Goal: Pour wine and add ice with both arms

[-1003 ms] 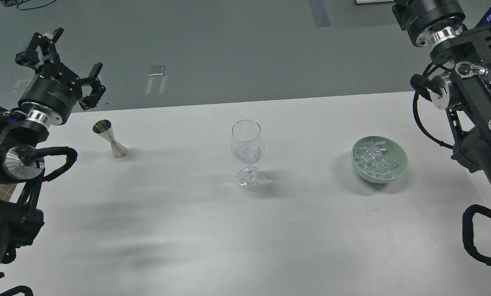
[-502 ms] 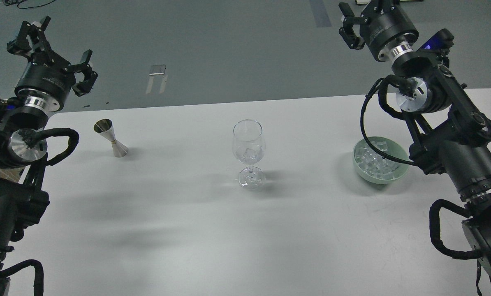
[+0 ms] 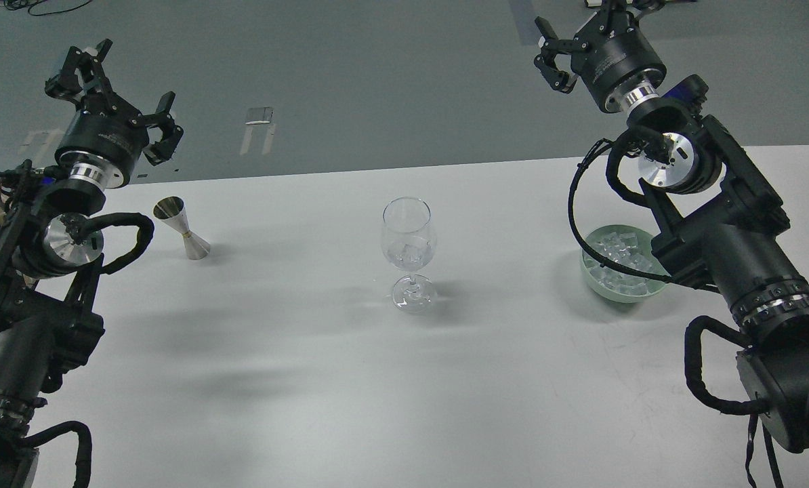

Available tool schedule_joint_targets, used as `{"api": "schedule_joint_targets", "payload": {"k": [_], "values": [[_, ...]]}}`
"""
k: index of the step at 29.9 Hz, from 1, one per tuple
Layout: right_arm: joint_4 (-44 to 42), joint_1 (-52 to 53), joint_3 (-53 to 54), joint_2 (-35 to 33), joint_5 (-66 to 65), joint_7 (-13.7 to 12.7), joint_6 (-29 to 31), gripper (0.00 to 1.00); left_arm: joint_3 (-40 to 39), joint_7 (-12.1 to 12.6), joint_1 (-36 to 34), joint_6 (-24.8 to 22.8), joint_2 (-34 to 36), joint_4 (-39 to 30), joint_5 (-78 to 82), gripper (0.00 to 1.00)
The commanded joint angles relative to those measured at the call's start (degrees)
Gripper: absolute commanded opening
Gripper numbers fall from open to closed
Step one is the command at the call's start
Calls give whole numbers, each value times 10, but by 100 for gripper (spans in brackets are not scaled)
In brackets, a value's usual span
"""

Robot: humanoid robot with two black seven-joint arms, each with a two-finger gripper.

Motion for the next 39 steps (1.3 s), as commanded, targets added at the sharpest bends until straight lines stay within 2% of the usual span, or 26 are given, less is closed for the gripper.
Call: {"api": "schedule_joint_targets", "payload": {"k": [1, 6, 18, 39], "values": [[0, 0, 2, 0, 0, 0, 3, 99, 3, 0, -1, -1, -9, 0, 1, 98], [-2, 2, 8, 0, 1, 0, -1, 99, 25, 0, -1, -1, -38, 0, 15, 98], [-23, -3, 25, -4, 2, 15, -7, 99, 25, 2, -16, -2, -34, 0, 26, 98], [-17, 2, 26, -3, 6, 16, -2, 99, 25, 3, -41, -3, -35, -1, 19, 98]]}}
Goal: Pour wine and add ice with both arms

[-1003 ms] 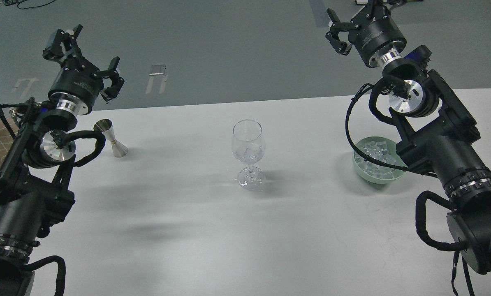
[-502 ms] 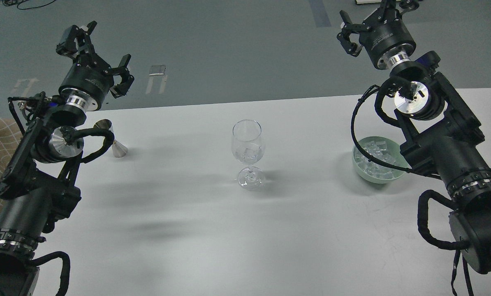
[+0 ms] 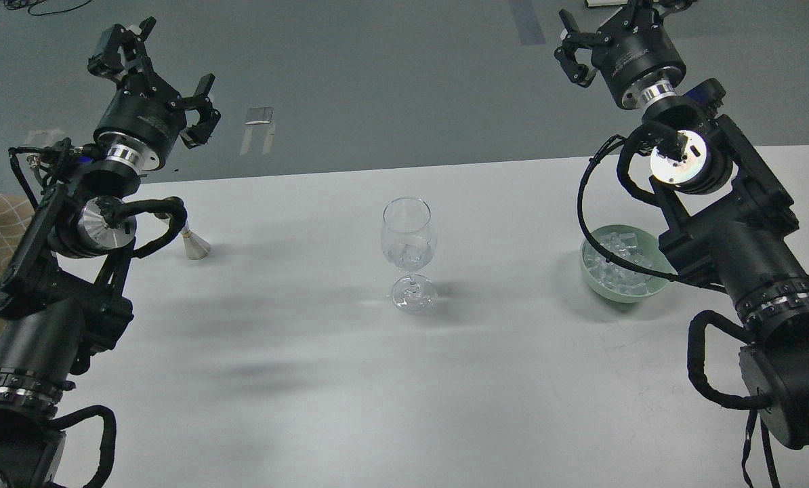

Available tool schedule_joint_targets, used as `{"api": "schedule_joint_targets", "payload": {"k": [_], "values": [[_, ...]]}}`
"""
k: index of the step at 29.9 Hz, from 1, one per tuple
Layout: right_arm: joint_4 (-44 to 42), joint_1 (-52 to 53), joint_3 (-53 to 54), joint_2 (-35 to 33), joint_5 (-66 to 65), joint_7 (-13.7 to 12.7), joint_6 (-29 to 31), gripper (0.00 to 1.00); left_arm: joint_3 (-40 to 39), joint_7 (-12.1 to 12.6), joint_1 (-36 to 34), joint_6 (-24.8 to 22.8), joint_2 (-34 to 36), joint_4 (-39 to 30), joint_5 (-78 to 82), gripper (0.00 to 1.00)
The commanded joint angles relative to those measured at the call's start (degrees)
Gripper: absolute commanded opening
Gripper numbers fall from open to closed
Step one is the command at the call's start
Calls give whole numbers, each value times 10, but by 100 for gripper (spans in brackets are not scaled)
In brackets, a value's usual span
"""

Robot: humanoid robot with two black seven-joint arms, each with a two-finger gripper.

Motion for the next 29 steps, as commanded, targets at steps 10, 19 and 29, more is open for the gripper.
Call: {"api": "schedule_joint_targets", "payload": {"k": [10, 19, 29], "values": [[2, -1, 0, 1, 2, 1, 0, 99, 0, 2, -7, -7, -2, -6, -1, 98], [2, -4, 0, -1, 2, 3, -1, 99, -1, 4, -8, -4, -4, -6, -1, 98], [3, -6, 0, 0, 2, 4, -1, 99, -1, 4, -7, -4, -1, -8, -2, 98]]}}
